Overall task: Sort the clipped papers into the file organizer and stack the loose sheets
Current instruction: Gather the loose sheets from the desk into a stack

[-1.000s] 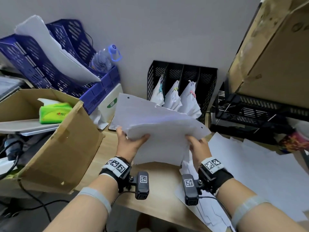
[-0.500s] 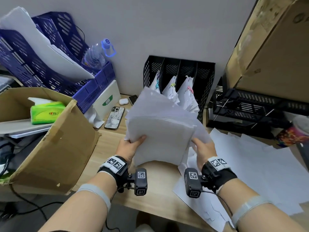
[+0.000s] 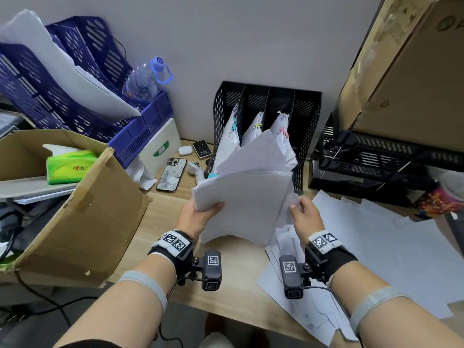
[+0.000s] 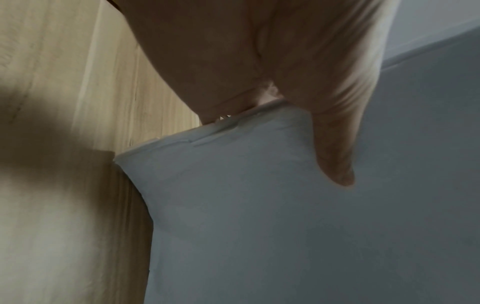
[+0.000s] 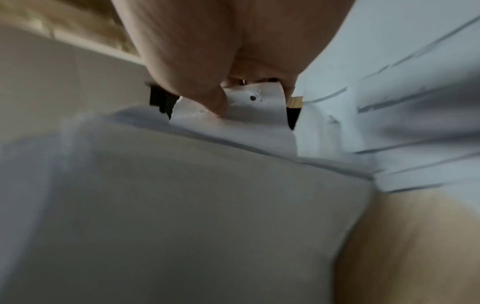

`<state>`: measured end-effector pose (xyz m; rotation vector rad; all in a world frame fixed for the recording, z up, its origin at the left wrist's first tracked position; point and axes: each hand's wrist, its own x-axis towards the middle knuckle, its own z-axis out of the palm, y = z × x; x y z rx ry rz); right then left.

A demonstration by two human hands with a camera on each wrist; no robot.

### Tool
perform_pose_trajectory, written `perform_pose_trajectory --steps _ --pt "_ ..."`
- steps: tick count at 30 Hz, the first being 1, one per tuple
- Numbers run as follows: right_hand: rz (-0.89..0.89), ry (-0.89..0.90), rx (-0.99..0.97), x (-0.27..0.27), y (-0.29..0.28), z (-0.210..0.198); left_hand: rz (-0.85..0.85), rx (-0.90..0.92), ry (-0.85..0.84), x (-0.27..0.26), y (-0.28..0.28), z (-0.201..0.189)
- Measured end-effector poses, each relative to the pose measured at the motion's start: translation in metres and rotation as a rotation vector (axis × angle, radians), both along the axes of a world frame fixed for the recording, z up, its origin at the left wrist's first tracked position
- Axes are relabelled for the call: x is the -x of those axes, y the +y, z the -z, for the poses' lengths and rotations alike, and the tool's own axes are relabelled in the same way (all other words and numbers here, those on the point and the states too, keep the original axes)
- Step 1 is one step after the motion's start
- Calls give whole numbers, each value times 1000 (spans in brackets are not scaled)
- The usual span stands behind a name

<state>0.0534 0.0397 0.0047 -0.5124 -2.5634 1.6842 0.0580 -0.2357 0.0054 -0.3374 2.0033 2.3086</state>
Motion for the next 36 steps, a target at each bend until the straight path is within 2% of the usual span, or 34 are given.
perform_pose_trajectory --steps 6,10,15,17,19,20,22,24,29,34,36 --pt "-57 -108 -103 -5 -3 15 25 59 -13 -2 -2 -2" --pt "-89 -144 -51 -2 -15 14 26 68 2 -4 -4 -5" --pt "-254 -346 -262 -1 -23 28 -5 40 -7 -6 -2 -9" --pt "-244 -319 -296 3 -26 24 -5 55 -9 -5 -3 -9" --pt "-183 -149 -208 6 -28 20 4 74 -19 -4 -4 -7" --pt "-181 -75 -77 6 -29 15 3 86 -17 -3 -5 -7" --pt "-234 -33 143 7 -32 5 20 122 -1 0 -5 -7" --pt "-254 -42 242 11 -34 -2 54 128 20 1 -3 -7" --pt "-151 -63 272 23 -41 -1 10 30 14 -1 -1 -6" --pt "-78 -25 480 21 -45 -2 -83 -91 -27 2 -6 -17" --pt "-102 -57 415 16 -49 2 -73 -87 2 3 -8 -17"
